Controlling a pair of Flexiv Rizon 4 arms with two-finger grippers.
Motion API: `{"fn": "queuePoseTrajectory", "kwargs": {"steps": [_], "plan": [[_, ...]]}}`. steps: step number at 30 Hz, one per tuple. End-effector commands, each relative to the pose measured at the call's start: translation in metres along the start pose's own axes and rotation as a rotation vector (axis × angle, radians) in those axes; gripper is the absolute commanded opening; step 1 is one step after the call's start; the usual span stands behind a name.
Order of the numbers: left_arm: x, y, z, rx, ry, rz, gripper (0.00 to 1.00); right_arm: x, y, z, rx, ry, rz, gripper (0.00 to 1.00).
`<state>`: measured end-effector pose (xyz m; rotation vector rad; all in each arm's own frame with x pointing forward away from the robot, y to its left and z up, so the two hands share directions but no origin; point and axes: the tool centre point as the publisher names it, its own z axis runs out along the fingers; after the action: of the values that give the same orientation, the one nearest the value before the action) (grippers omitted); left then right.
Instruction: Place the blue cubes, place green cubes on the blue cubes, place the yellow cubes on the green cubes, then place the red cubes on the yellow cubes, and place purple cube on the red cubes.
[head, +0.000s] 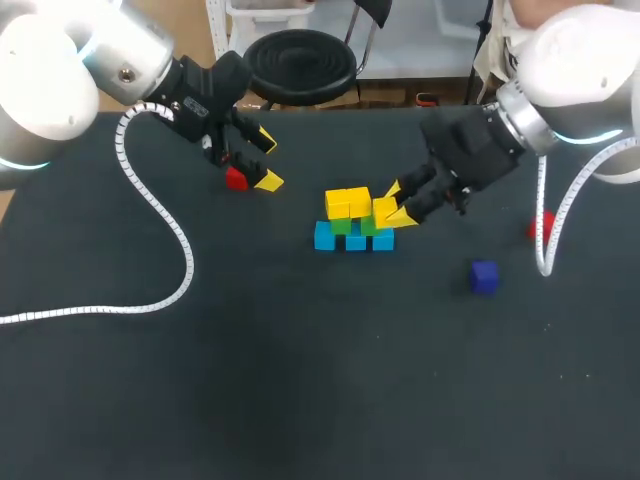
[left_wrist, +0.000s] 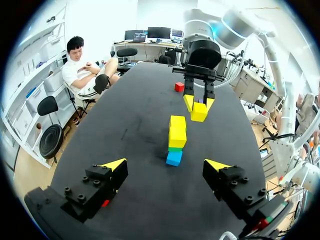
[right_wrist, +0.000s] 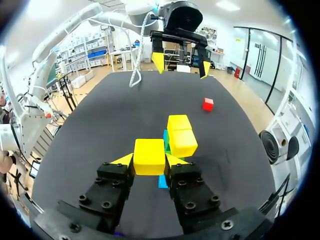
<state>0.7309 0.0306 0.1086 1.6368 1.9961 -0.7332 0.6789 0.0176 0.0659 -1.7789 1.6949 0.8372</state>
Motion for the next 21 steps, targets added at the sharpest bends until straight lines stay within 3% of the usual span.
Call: {"fn": "queuePoseTrajectory", "kwargs": {"steps": [1, 12, 21], "plan": [[0.0, 0.0, 0.0, -0.001, 0.0, 0.0, 1.0, 0.001, 0.008, -0.012, 0.026, 0.007, 0.001, 0.0], [0.0, 0.0, 0.0, -0.001, 0.0, 0.0, 1.0, 0.021, -0.024, -0.021, 0.021, 0.029, 0.011, 0.0], [0.0, 0.0, 0.0, -0.001, 0.0, 0.0, 1.0, 0.029, -0.035, -0.013, 0.005, 0.006, 0.006, 0.0]]}}
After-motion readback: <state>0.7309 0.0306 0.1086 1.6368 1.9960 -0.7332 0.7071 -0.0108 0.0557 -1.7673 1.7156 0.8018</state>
